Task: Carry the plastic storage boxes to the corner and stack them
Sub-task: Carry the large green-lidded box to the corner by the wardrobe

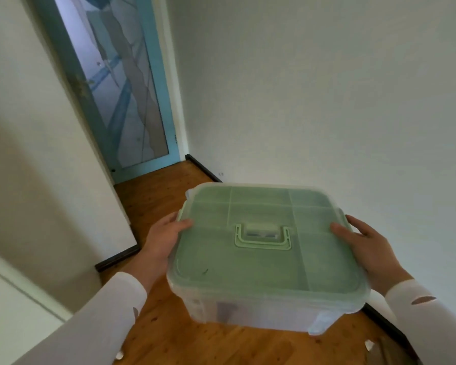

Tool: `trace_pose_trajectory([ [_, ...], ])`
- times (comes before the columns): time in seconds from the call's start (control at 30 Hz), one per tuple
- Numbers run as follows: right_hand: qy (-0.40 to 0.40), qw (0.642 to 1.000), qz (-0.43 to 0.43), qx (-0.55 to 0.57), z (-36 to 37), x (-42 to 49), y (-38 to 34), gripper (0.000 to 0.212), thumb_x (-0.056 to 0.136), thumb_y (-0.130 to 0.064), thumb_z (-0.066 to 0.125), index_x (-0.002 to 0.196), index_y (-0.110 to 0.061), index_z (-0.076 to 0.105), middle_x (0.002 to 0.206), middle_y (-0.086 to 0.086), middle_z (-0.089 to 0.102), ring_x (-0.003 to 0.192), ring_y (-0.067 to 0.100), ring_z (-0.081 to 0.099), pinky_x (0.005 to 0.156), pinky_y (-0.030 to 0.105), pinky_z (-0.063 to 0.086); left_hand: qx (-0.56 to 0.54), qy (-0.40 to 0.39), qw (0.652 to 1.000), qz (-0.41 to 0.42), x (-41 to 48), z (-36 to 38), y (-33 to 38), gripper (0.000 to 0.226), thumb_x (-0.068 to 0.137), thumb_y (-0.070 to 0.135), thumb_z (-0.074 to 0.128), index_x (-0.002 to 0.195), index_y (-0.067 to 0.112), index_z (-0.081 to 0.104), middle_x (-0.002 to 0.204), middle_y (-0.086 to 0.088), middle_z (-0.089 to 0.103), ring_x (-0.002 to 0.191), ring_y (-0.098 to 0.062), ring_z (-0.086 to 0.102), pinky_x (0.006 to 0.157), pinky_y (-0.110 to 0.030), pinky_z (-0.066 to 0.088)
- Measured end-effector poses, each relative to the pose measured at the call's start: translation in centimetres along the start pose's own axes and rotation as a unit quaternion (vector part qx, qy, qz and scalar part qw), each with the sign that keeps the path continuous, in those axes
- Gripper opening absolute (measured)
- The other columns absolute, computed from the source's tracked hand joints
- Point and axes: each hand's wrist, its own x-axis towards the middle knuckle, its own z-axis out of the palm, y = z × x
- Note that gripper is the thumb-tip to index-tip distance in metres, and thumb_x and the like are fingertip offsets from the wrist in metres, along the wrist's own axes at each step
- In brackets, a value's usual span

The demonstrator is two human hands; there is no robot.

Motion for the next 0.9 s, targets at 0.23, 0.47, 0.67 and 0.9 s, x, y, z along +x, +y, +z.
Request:
trace_pose_trajectory([
  [0.23, -0.052, 0.999, -0.001, -0.009, 6.2, -2.0, 0.9, 0.05, 0.065, -0.04, 0.086, 0.112, -0.036, 0.068, 0.093, -0.006, 0.076, 0.083, 0.021, 0.074, 0.079, 0.043, 0.058, -0.021, 0.058, 0.998, 0.002, -2.7, -8.0, -0.2, 0.024, 0.081, 0.012, 0.074, 0.102, 0.024, 0.069, 0.09, -0.005, 0.077, 0.075, -0.026, 0.075, 0.054, -0.034, 0.059],
  [0.47, -0.112, 0.993, -0.003, -0.029, 12.6, -5.7, 1.3, 0.054, 0.067, -0.04, 0.085, 0.118, -0.033, 0.066, 0.098, -0.001, 0.076, 0.09, 0.026, 0.072, 0.085, 0.048, 0.056, -0.033, 0.124, 0.992, 0.013, -6.5, -16.1, -1.5, 0.051, 0.077, 0.017, 0.077, 0.126, 0.018, 0.061, 0.106, -0.007, 0.072, 0.09, -0.03, 0.071, 0.074, -0.044, 0.06],
  [0.67, -0.148, 0.988, -0.006, -0.04, 17.9, -9.7, 1.1, 0.03, 0.074, -0.033, 0.08, 0.102, -0.038, 0.069, 0.089, -0.015, 0.071, 0.076, 0.009, 0.07, 0.055, 0.022, 0.054, -0.065, 0.164, 0.984, 0.021, -10.1, -22.3, -2.3, 0.059, 0.076, 0.015, 0.078, 0.13, 0.016, 0.057, 0.112, -0.01, 0.07, 0.095, -0.034, 0.069, 0.08, -0.048, 0.058],
  [0.9, -0.222, 0.975, 0.009, -0.033, 24.0, -14.6, 0.8, 0.051, 0.077, -0.025, 0.078, 0.126, -0.026, 0.063, 0.106, -0.005, 0.069, 0.084, 0.013, 0.068, 0.051, 0.021, 0.054, -0.085, 0.238, 0.967, 0.037, -15.9, -29.2, -3.2, 0.053, 0.077, 0.012, 0.076, 0.127, 0.015, 0.057, 0.108, -0.009, 0.07, 0.091, -0.031, 0.07, 0.071, -0.042, 0.058],
])
